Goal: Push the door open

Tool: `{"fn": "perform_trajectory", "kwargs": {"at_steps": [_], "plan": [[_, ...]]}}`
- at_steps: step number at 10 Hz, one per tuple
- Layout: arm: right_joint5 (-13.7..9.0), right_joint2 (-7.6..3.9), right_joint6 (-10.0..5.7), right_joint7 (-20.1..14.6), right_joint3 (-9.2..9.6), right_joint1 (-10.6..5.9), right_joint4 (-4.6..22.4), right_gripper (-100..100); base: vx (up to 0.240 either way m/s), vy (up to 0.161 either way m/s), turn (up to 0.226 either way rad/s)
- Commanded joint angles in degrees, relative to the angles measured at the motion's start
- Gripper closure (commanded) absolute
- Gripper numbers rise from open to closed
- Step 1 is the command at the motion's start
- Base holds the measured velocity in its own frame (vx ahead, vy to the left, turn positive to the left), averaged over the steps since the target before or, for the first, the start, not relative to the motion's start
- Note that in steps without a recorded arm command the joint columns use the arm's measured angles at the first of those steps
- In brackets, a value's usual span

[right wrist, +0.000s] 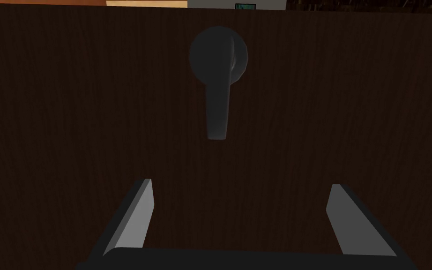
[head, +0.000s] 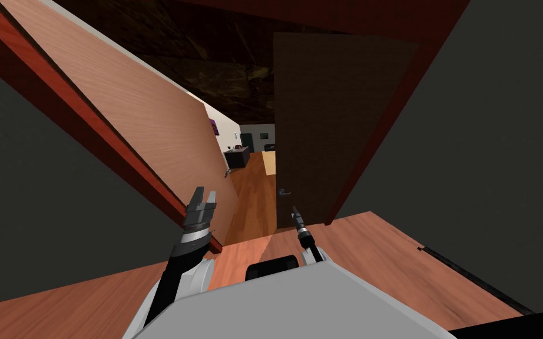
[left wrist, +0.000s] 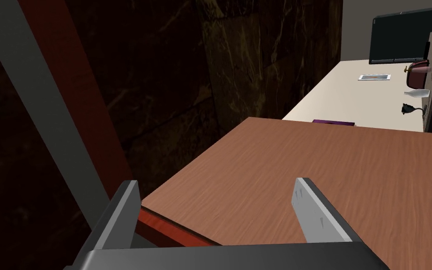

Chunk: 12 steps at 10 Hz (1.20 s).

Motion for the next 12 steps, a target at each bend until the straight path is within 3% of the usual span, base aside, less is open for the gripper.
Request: {"fn": "perform_trajectory", "kwargs": {"at_steps": [1,11,12], "plan": [[-0.1,-0.16,-0.12,0.1,-0.24,-0.24,0.4,-100,0.22,0.02,0.03],[-0.5,0.64,-0.89,0.6,-1.48,-1.56,2.8,-100,0.187,-0.004,0.024],[-0.5,0.64,-0.89,0.6,-1.48,-1.56,2.8,100,-0.009,0.003,-0.003]]}}
